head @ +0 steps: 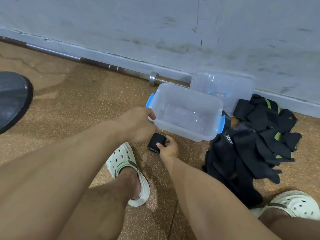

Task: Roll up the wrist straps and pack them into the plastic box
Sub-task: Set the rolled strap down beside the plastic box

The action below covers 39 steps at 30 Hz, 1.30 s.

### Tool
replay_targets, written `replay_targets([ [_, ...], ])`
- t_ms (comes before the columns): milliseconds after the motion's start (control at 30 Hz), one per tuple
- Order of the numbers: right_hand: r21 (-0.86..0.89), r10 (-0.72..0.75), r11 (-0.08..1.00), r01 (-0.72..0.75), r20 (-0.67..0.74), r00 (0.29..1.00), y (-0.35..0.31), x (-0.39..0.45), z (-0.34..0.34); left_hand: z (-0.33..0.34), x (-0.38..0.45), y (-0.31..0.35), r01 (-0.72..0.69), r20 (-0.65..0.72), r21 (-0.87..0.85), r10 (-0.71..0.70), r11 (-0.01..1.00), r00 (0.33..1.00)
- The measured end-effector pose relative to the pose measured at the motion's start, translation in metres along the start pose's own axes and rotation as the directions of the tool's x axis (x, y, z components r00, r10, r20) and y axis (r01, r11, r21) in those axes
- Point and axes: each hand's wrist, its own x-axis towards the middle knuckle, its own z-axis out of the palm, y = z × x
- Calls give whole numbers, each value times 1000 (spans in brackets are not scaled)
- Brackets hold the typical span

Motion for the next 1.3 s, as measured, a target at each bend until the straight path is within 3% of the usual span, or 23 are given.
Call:
replay_targets([
  [67, 40, 39, 998, -41, 34, 999, -9, -2, 1, 0, 1, 0, 6, -2, -6, -6, 1000, 1000],
  [167, -203, 7, 979, 11, 87, 996, -12, 1, -10, 0, 2, 1, 9, -5, -11, -9, 1000, 1000],
  [233, -274, -14, 961, 37, 85, 996, -7, 0, -18, 1, 2, 3, 8, -3, -4, -8, 1000, 1000],
  [400, -265, -118, 959, 104, -38, 992, -8, -20, -15, 0, 1, 7, 12, 2, -15, -12, 1000, 1000],
  [467, -452, -298, 850, 271, 11, 954, -15, -31, -16, 0, 1, 7, 15, 2, -29, -15, 999, 1000],
  [533, -641, -452, 610, 466, 201, 869, -21, -35, -14, 0, 0, 6, 13, -5, -25, -13, 1000, 1000],
  [600, -725, -435, 420, 546, 367, 822, -27, -34, -8, -1, -1, 7, 14, -19, 7, -14, 1000, 1000],
  [633, -748, -406, 378, 546, 397, 823, -29, -35, -4, -2, -2, 7, 17, -22, 20, -17, 1000, 1000],
  [700, -775, -391, 375, 508, 365, 845, -28, -36, 0, -2, -2, 7, 15, -20, 24, -15, 1000, 1000],
  [867, -780, -301, 490, 390, 269, 915, -24, -31, -7, -1, -3, 7, 9, -20, 26, -9, 1000, 1000],
  [1100, -786, -302, 445, 429, 320, 898, -26, -22, -16, 0, 0, 7, 7, -3, -12, -7, 1000, 1000],
  [1300, -771, -292, 478, 421, 313, 904, -21, -13, -24, 0, 2, 4, 17, 9, -8, -17, 1000, 1000],
])
